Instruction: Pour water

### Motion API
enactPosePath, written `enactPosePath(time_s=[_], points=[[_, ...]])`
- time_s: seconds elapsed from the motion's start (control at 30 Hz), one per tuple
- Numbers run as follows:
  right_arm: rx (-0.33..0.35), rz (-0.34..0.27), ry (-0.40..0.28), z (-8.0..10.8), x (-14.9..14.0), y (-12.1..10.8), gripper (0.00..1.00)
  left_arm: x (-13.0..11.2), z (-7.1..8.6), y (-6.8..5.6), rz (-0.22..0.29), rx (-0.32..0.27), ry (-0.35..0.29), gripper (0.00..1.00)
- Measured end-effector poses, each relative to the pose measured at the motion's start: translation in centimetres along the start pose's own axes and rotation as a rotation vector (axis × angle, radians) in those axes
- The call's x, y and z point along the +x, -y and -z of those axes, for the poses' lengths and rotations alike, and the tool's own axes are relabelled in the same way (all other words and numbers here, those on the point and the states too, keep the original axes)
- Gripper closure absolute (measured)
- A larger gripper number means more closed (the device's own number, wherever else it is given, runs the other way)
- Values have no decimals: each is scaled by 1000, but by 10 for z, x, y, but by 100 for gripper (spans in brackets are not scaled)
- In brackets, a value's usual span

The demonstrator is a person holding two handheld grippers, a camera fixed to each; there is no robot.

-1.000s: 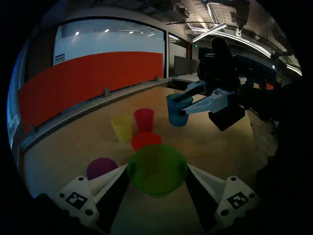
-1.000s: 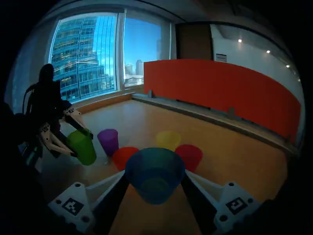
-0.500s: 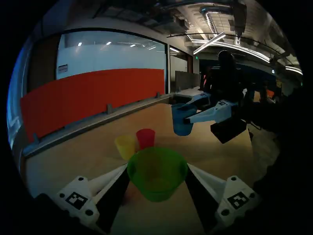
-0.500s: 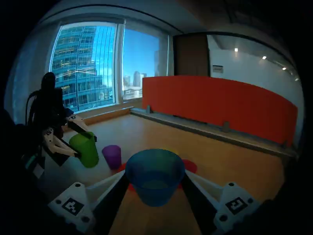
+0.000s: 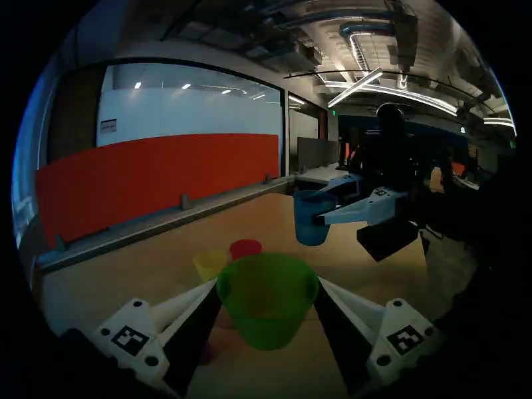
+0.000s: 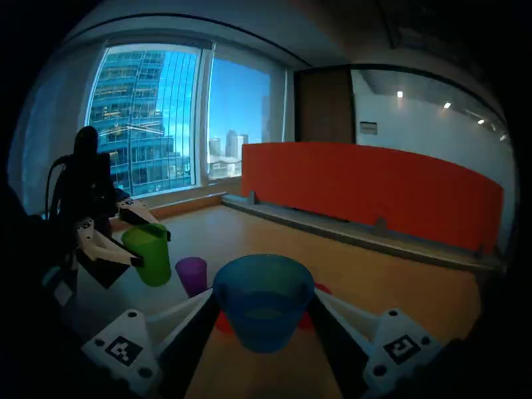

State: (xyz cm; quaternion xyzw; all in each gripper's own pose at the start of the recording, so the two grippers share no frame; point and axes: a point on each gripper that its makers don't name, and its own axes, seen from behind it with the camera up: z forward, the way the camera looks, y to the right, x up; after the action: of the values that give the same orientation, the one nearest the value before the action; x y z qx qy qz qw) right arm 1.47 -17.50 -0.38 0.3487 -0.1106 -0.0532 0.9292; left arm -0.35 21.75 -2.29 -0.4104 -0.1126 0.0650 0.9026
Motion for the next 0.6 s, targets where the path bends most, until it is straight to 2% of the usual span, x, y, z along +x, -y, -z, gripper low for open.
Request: enactPosePath(time_s=[0.2,0.6], points=[[-9,6,-32,1,8,-1,11,7,0,2,5,0,-18,11],[-14,32,-84,0,25,1,11,10,-3,-1,-17,-7,-20,11]])
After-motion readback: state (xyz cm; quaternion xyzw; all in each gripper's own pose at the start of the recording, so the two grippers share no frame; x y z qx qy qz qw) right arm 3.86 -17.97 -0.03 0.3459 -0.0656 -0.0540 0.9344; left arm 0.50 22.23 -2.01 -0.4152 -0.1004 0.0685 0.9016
